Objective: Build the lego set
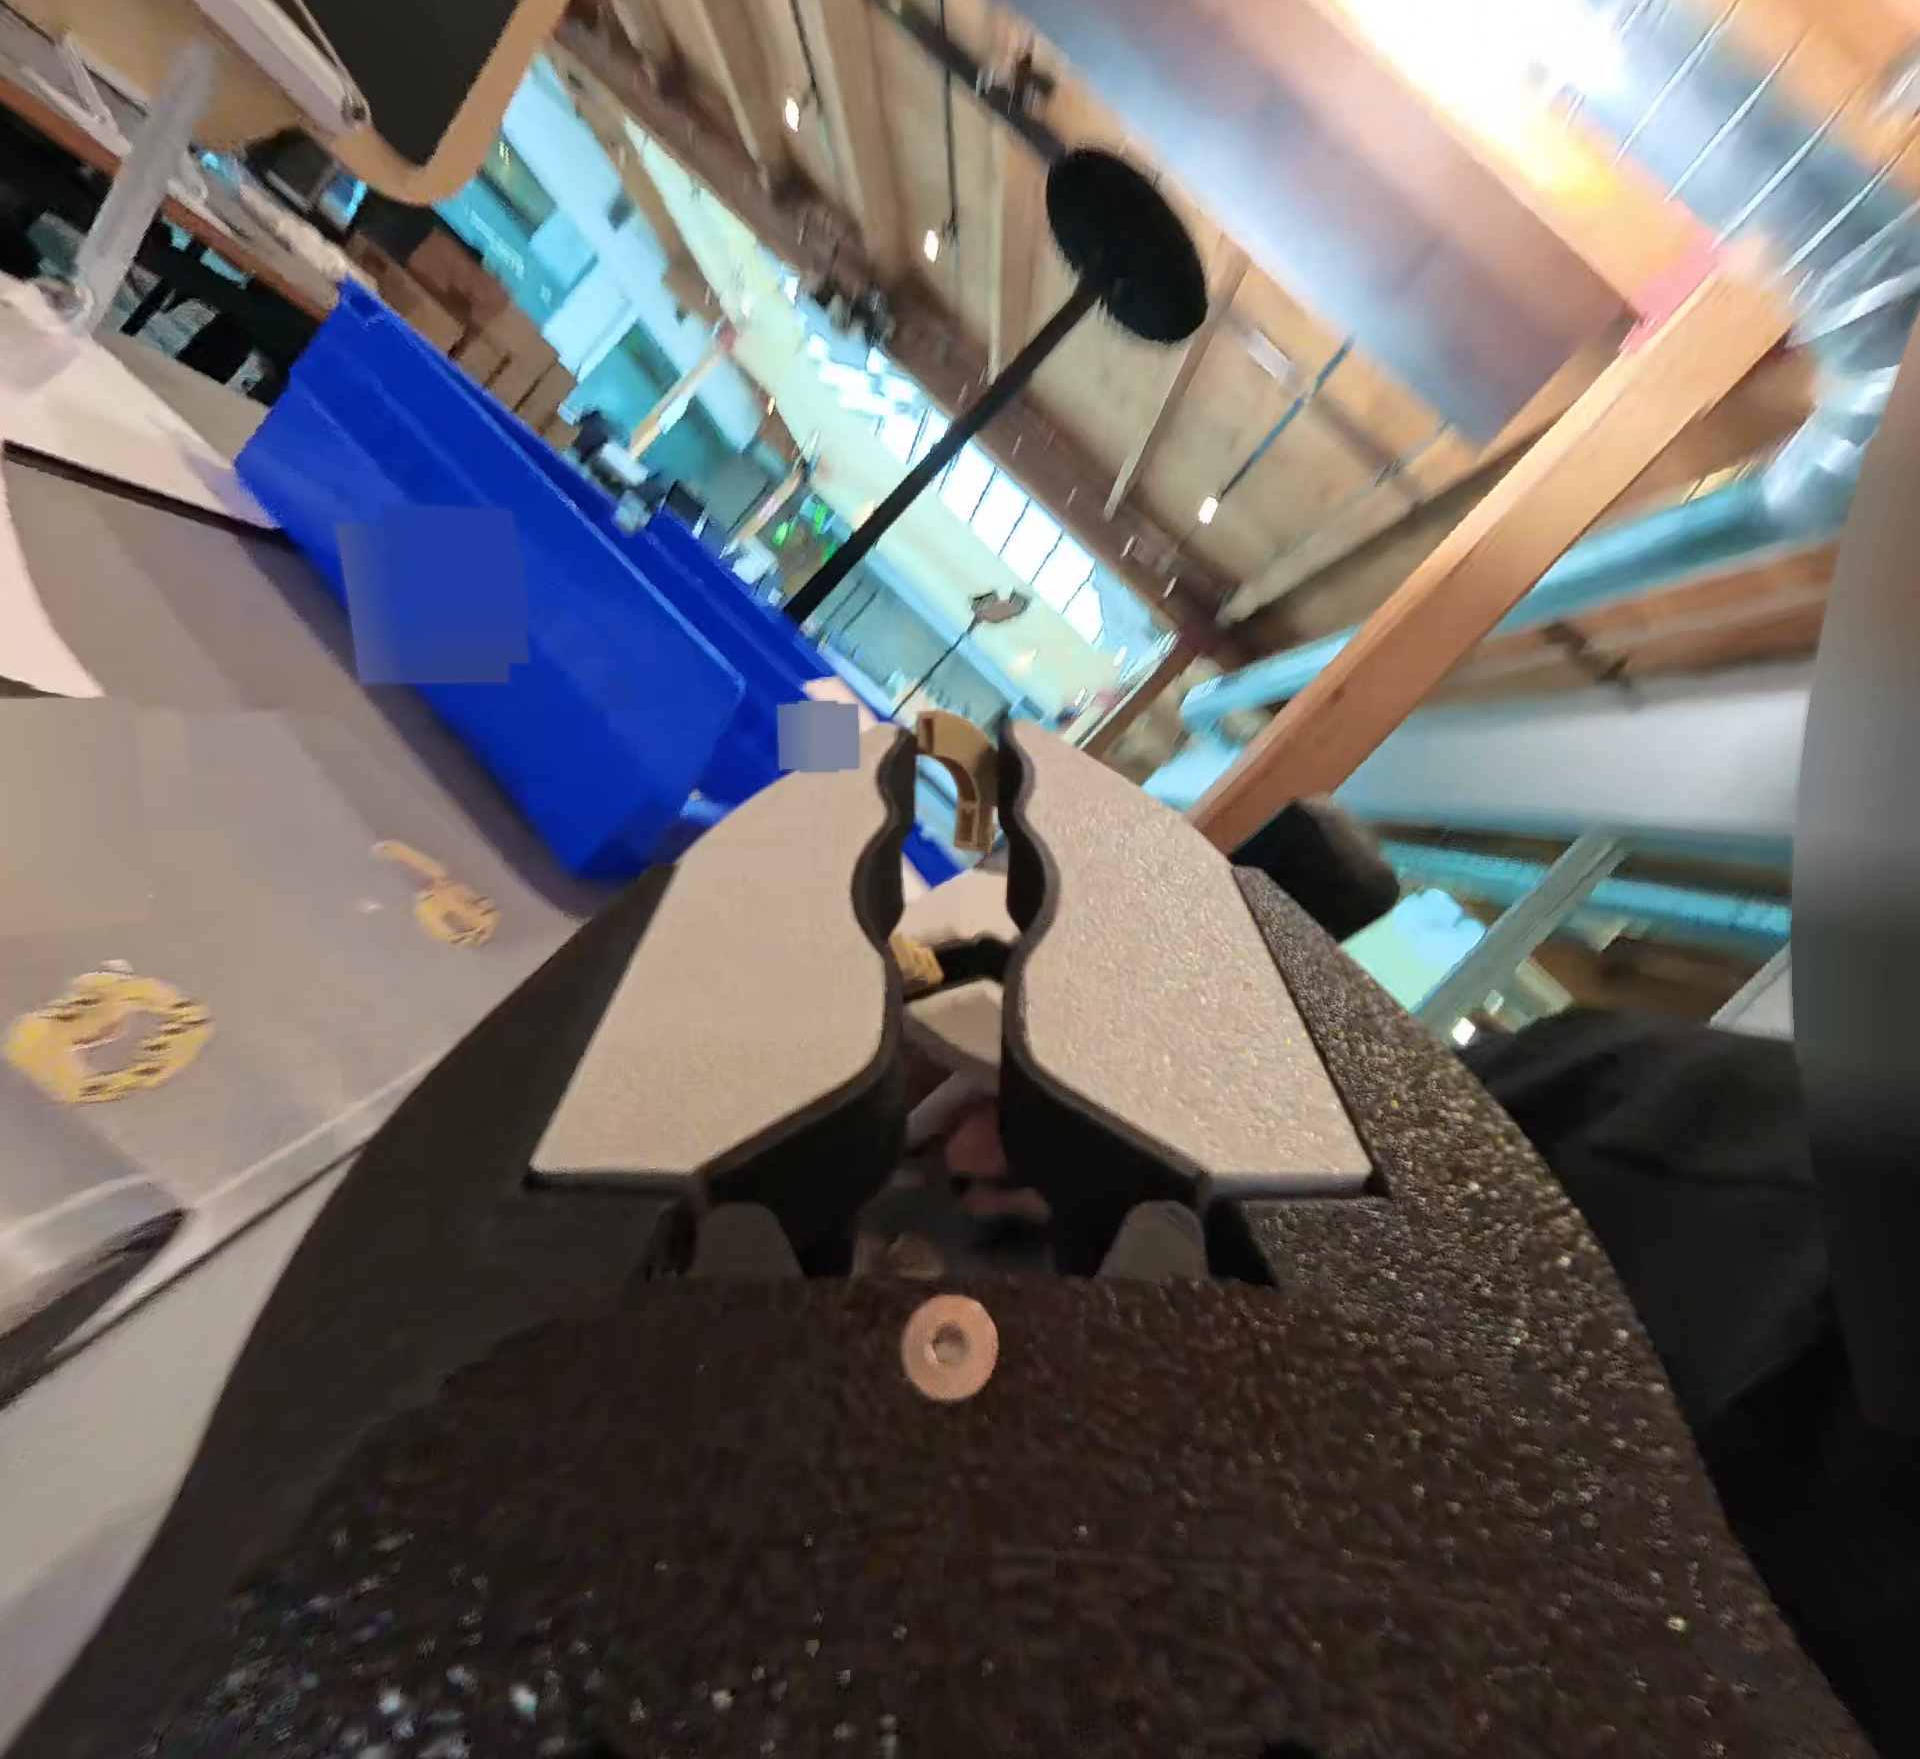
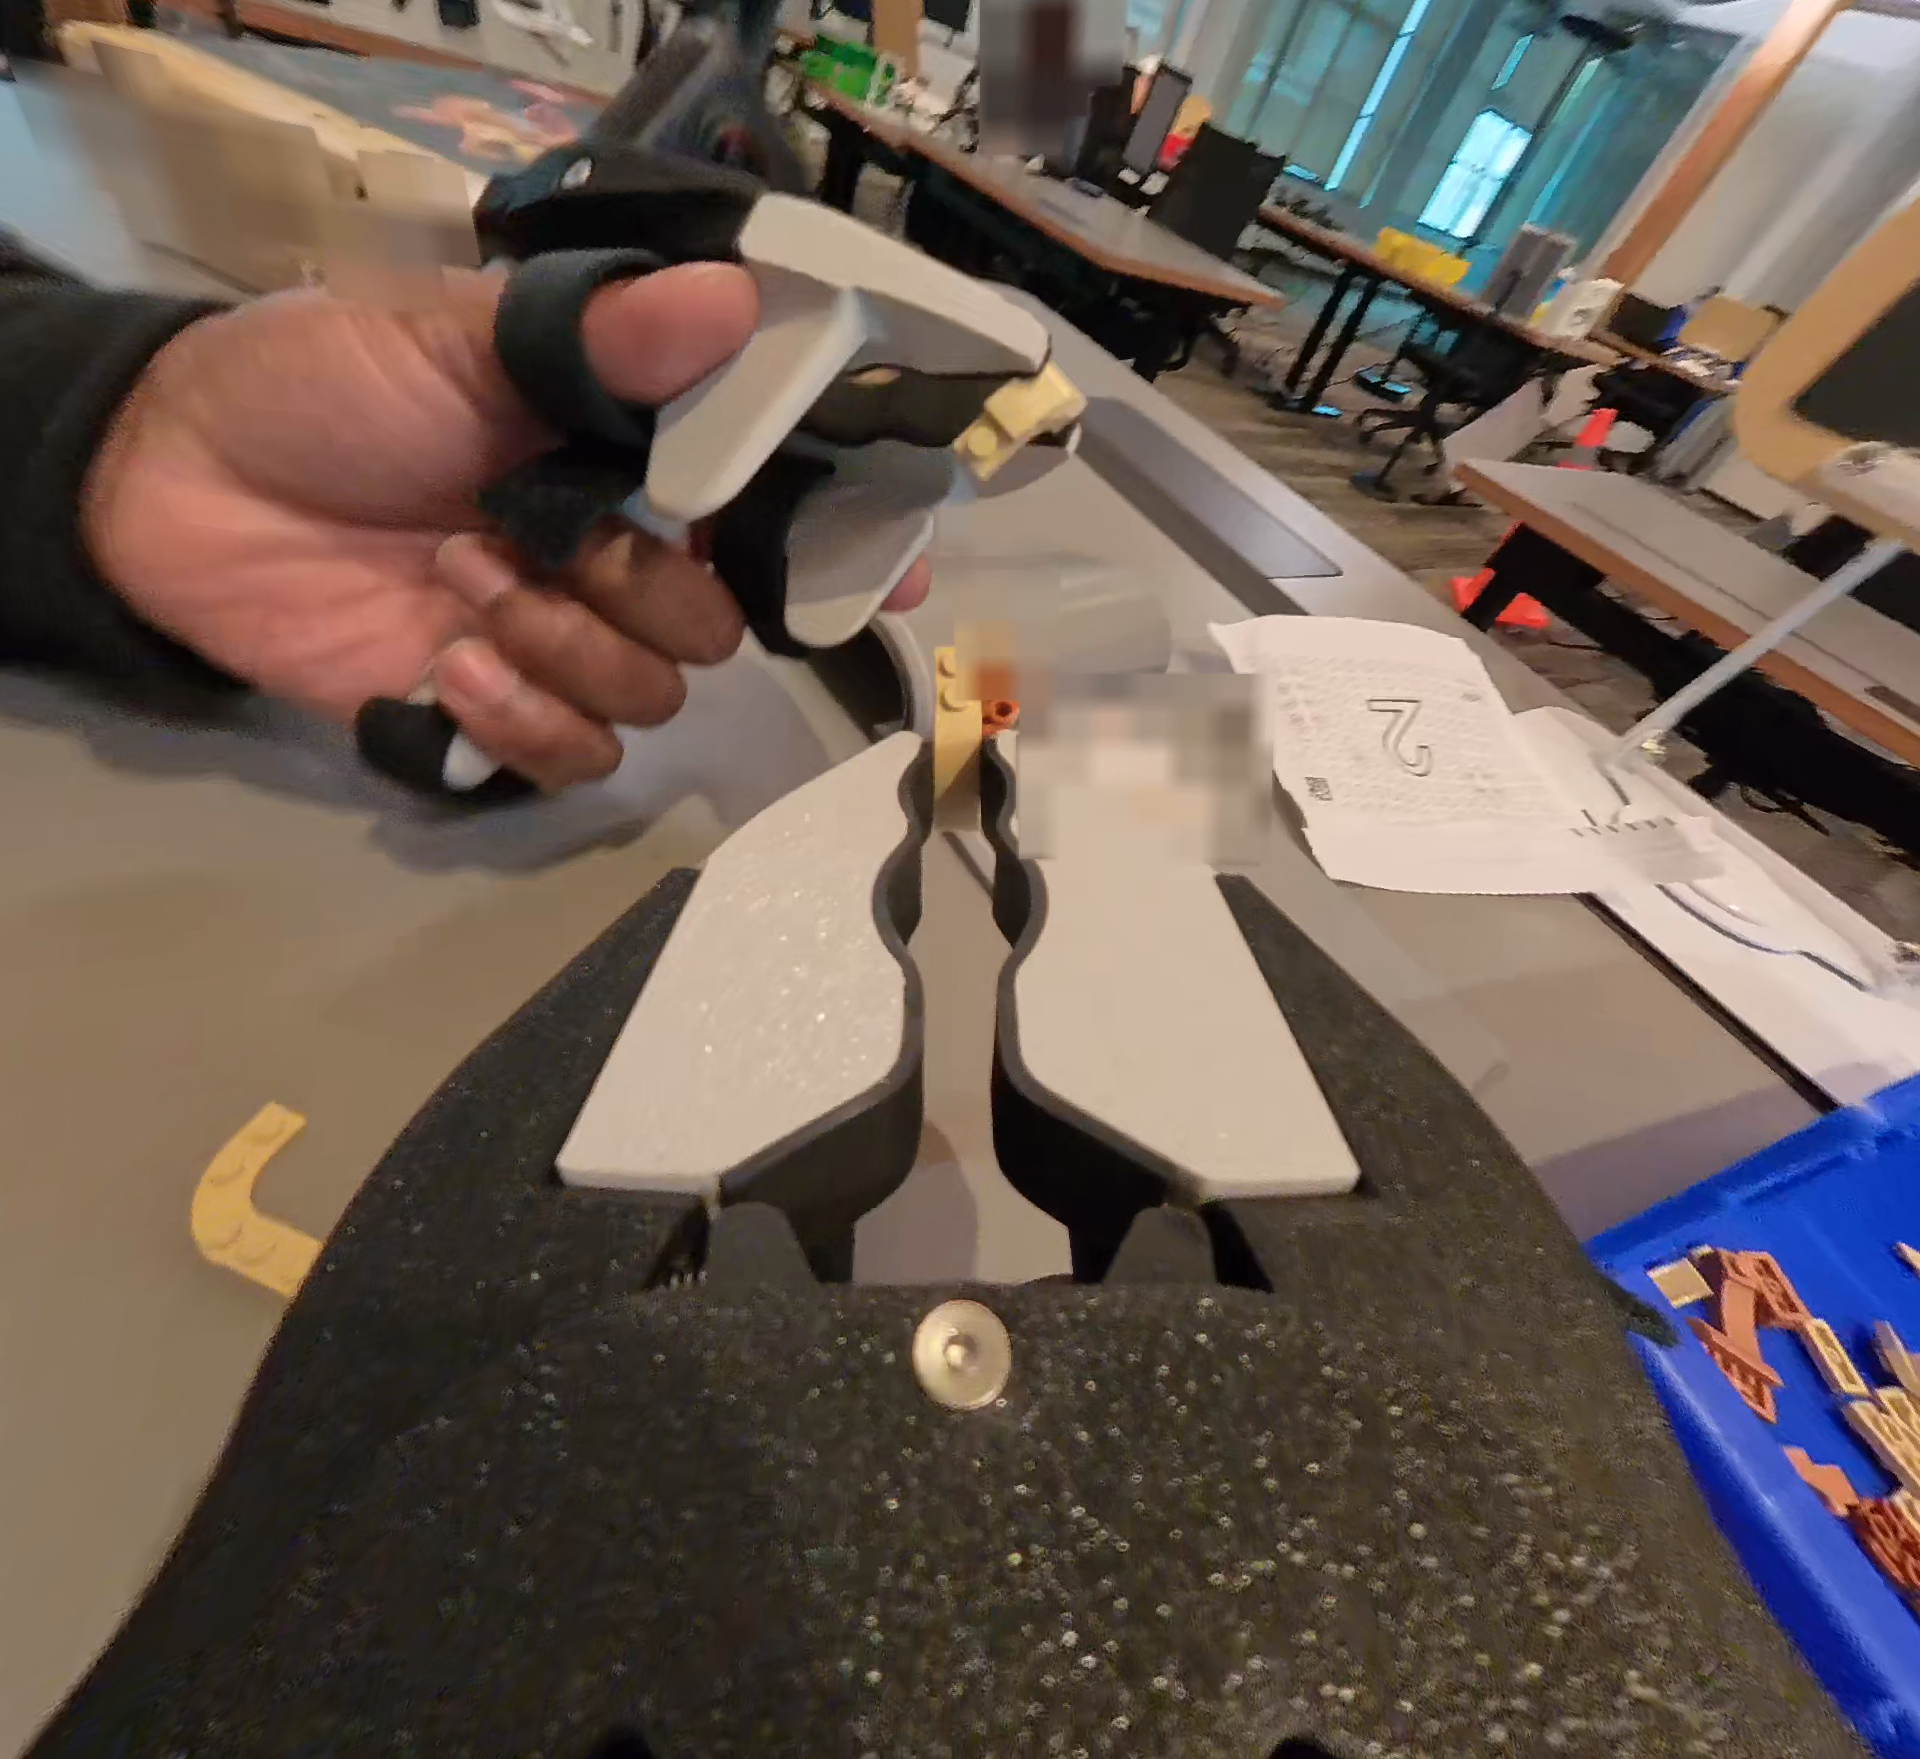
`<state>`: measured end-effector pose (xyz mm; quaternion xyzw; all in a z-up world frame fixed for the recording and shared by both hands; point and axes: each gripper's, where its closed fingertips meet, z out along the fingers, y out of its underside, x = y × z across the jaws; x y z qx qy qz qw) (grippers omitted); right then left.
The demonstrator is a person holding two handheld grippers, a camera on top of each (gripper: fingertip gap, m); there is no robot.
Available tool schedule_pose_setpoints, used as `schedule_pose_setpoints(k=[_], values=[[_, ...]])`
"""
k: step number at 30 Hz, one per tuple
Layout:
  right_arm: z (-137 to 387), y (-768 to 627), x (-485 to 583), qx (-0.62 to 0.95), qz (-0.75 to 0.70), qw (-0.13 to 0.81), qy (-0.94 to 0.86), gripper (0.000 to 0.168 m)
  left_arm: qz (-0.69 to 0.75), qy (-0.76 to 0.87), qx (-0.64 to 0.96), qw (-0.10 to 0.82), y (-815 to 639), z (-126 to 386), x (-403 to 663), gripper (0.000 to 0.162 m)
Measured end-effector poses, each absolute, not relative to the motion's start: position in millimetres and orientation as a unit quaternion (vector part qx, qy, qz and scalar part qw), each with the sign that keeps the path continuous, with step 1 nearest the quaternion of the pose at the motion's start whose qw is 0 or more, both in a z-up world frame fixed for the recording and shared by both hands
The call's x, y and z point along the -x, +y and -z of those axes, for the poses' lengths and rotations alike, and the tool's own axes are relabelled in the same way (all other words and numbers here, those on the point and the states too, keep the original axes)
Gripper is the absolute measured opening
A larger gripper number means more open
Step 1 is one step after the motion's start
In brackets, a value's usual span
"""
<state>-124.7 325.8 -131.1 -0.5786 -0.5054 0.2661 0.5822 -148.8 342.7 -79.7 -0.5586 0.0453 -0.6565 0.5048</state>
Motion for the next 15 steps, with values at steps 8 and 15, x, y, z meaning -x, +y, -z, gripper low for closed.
schedule_pose_setpoints(k=[8,15], values=[[113,329,118,0.600,-0.244,0.632,-0.425,0.008,0.713,-0.049,0.493,0.496,345,78,129,0.014],[111,336,115,0.607,-0.254,0.636,-0.403,0.008,0.723,-0.063,0.495,0.478,347,86,119,0.014]])
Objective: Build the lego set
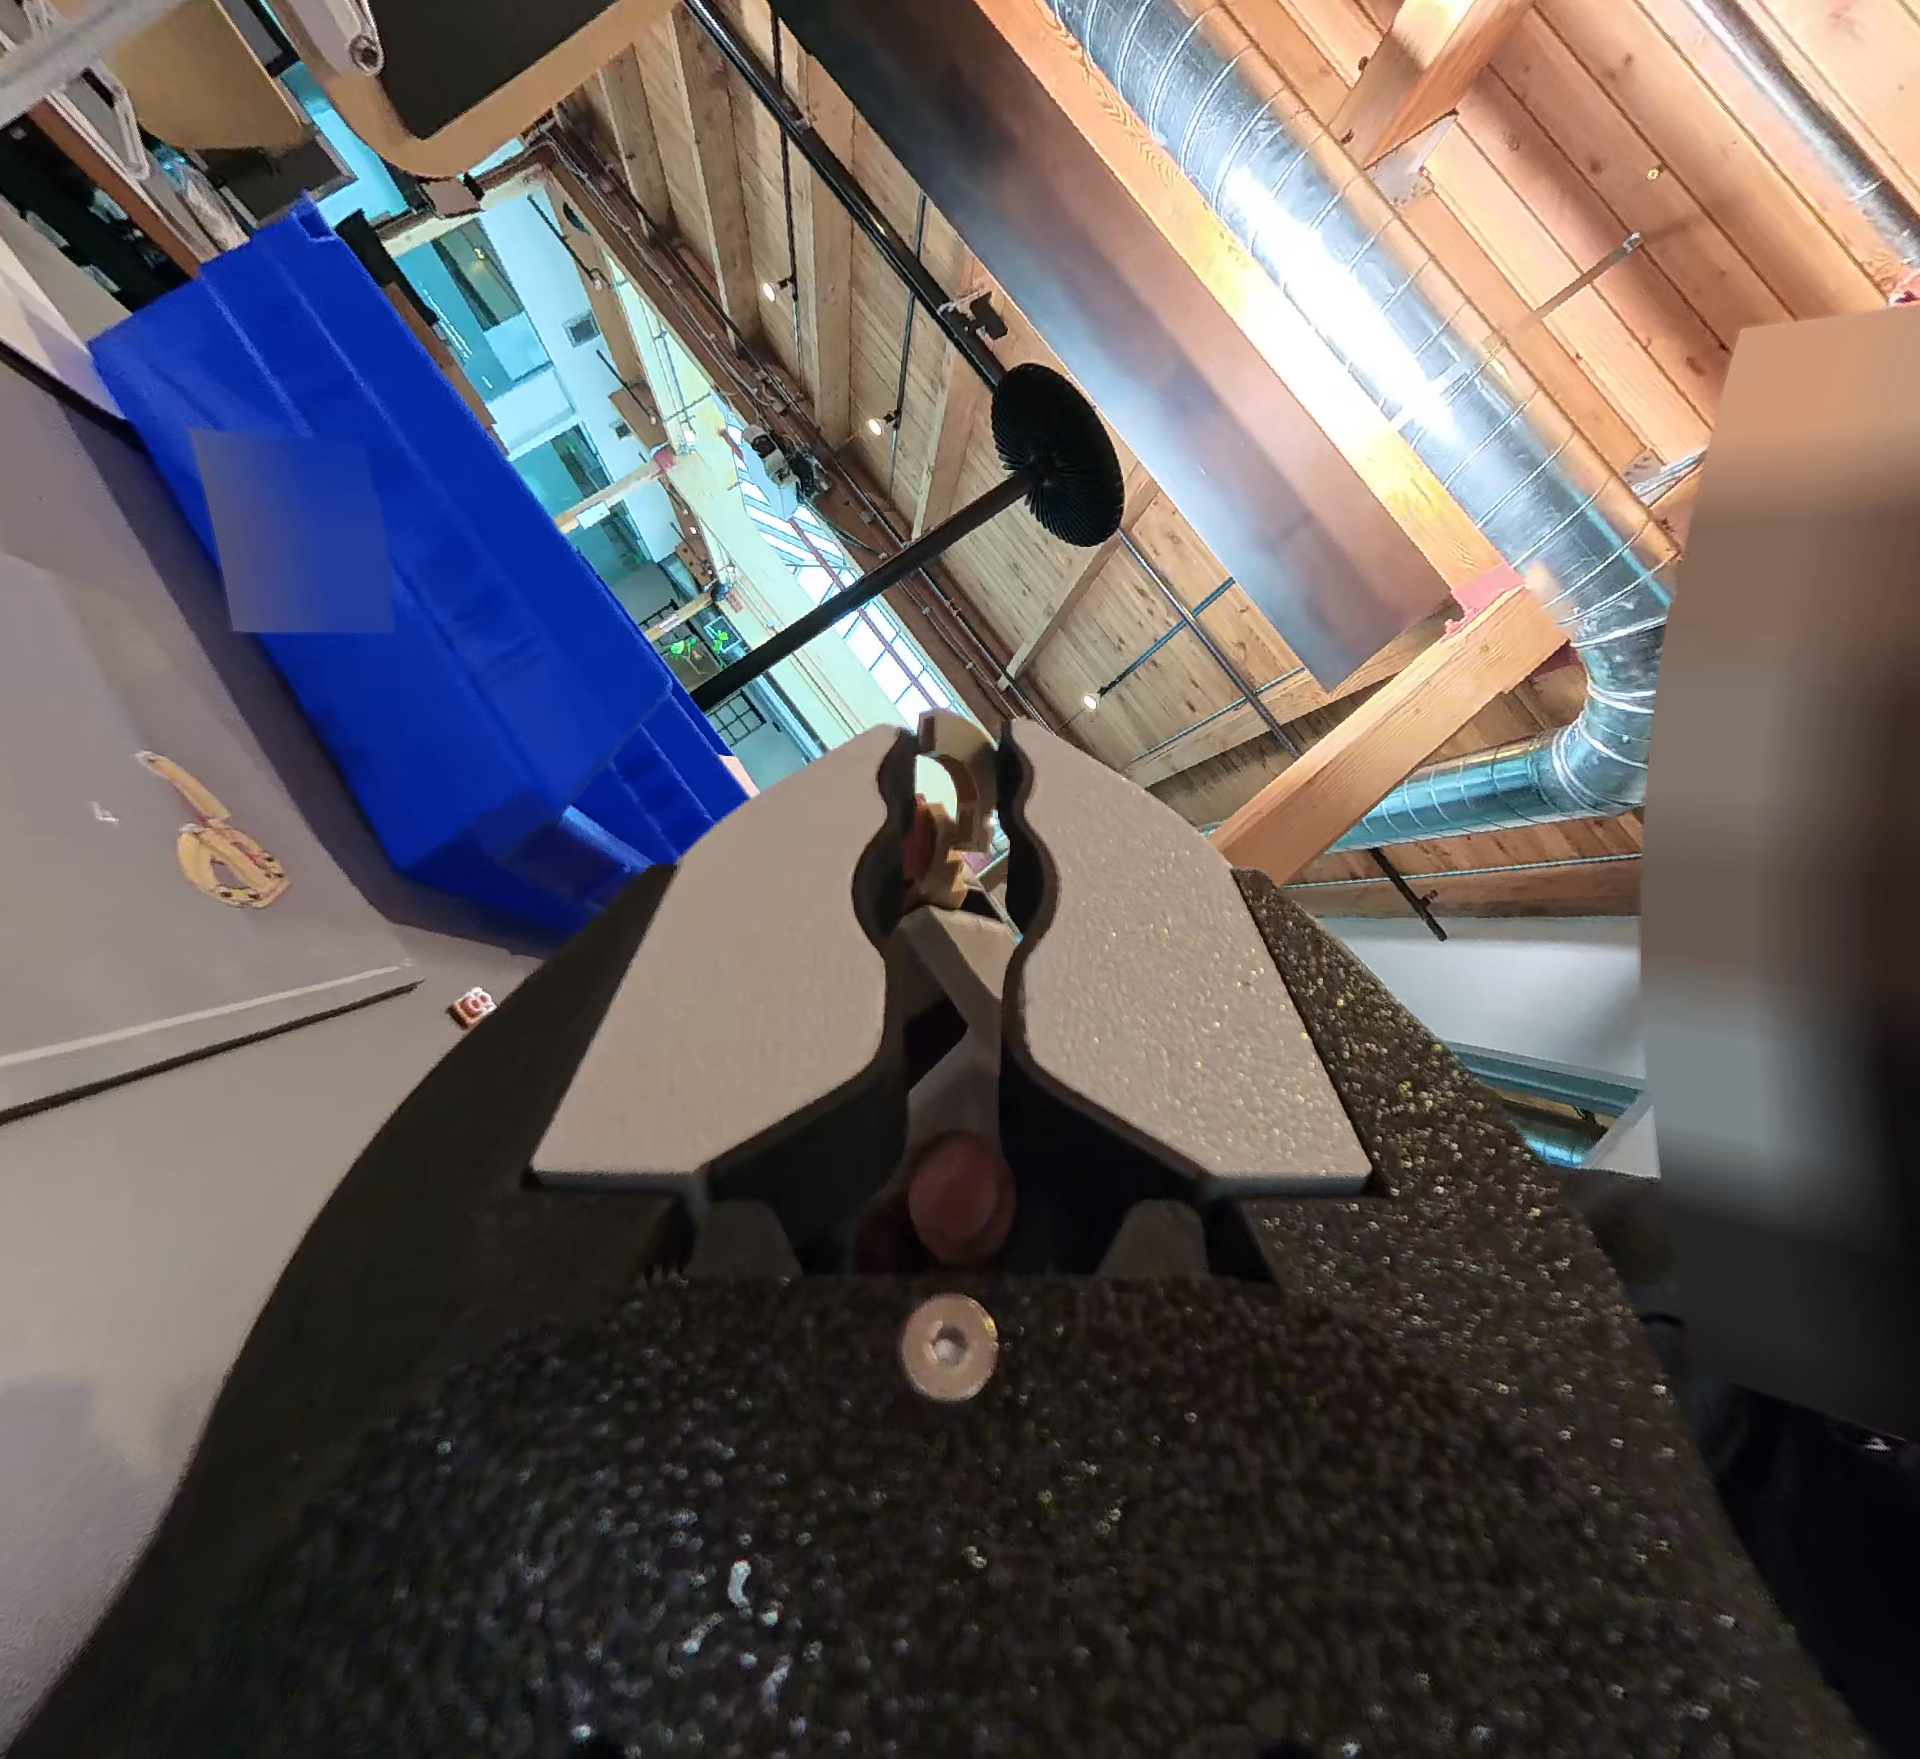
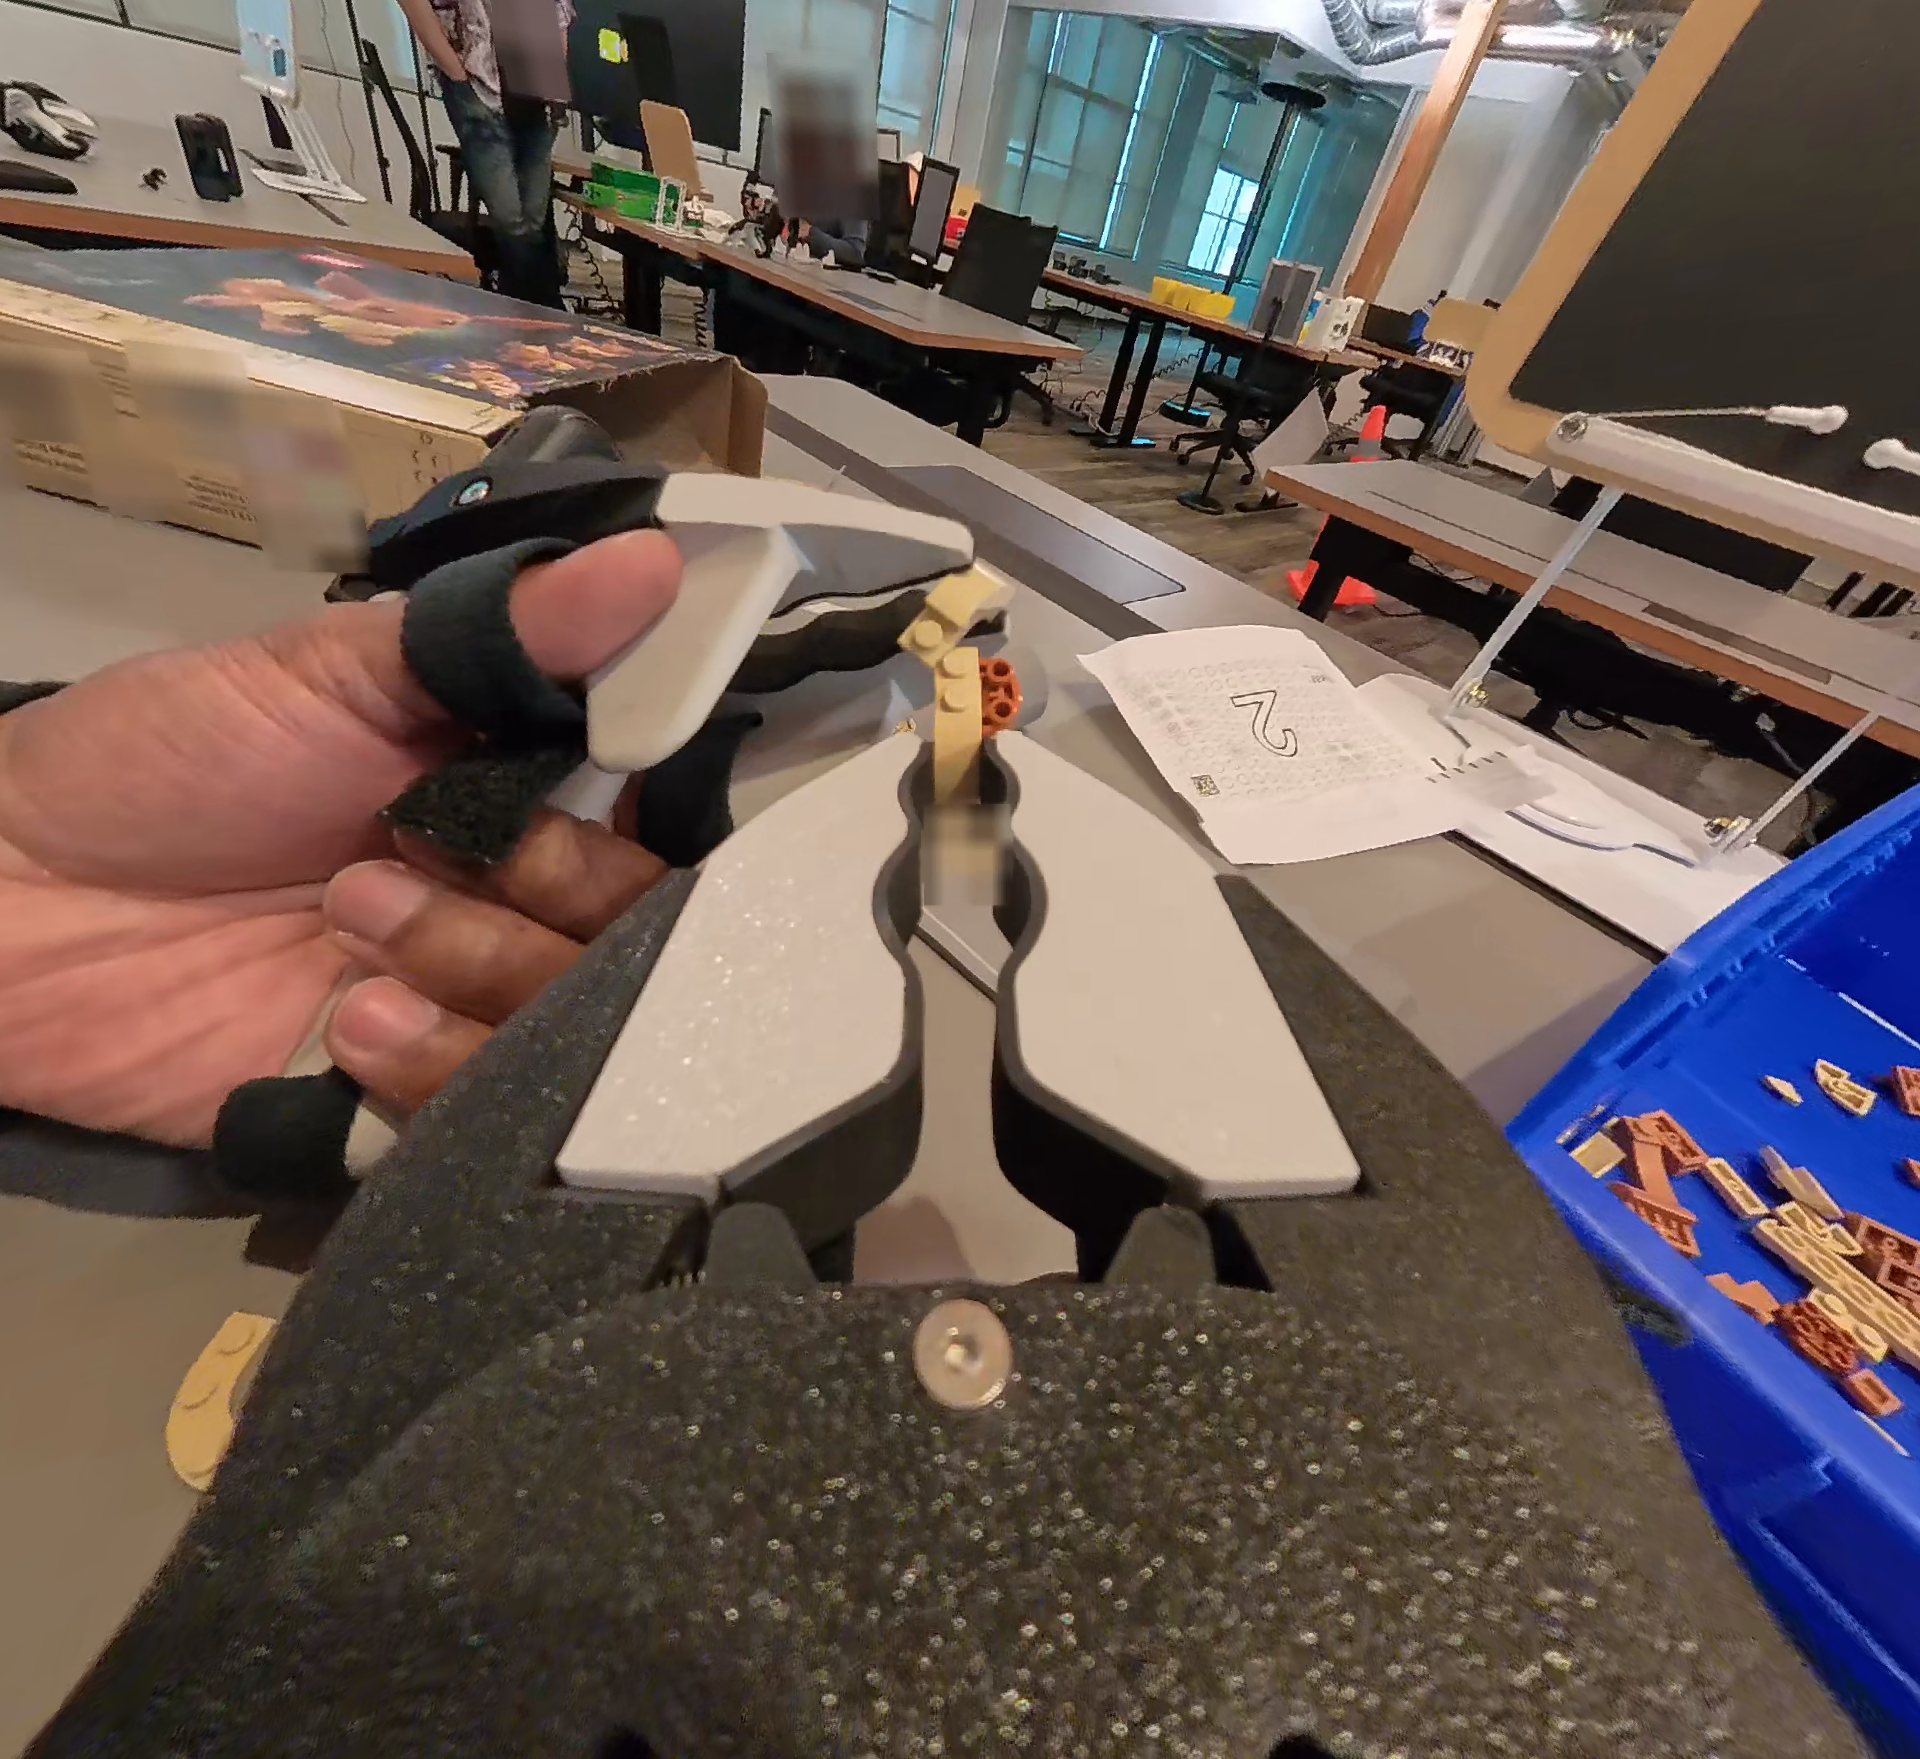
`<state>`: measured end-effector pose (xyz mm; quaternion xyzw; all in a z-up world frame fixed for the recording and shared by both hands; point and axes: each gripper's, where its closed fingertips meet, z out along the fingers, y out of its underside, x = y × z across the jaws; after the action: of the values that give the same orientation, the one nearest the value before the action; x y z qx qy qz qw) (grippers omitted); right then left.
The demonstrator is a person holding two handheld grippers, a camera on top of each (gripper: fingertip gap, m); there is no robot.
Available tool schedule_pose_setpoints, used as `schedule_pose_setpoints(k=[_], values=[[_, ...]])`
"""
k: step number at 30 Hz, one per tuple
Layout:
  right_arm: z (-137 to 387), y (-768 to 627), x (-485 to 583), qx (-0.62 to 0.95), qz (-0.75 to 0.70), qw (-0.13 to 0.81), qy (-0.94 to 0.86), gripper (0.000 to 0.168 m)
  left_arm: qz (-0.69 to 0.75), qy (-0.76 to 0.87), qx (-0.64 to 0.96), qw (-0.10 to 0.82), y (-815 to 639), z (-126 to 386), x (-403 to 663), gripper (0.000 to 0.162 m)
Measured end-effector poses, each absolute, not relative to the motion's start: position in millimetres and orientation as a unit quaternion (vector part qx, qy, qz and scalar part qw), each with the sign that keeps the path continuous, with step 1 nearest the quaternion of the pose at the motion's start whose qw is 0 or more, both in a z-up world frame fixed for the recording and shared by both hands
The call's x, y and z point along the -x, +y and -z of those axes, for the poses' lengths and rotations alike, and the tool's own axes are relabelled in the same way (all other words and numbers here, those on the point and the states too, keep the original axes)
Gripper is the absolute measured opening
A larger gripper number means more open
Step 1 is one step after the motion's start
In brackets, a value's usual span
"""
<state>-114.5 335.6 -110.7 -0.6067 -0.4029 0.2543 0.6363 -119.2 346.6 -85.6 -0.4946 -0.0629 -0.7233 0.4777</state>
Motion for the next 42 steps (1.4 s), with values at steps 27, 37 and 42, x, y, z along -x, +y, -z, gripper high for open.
schedule_pose_setpoints(k=[27,37,42], values=[[101,335,105,0.608,-0.272,0.648,-0.370,0.008,0.682,-0.059,0.502,0.528,347,83,114,0.014],[99,335,104,0.600,-0.277,0.654,-0.368,0.008,0.690,-0.051,0.506,0.515,347,84,112,0.015],[97,335,102,0.592,-0.271,0.660,-0.376,0.008,0.688,-0.026,0.514,0.512,346,81,112,0.014]])
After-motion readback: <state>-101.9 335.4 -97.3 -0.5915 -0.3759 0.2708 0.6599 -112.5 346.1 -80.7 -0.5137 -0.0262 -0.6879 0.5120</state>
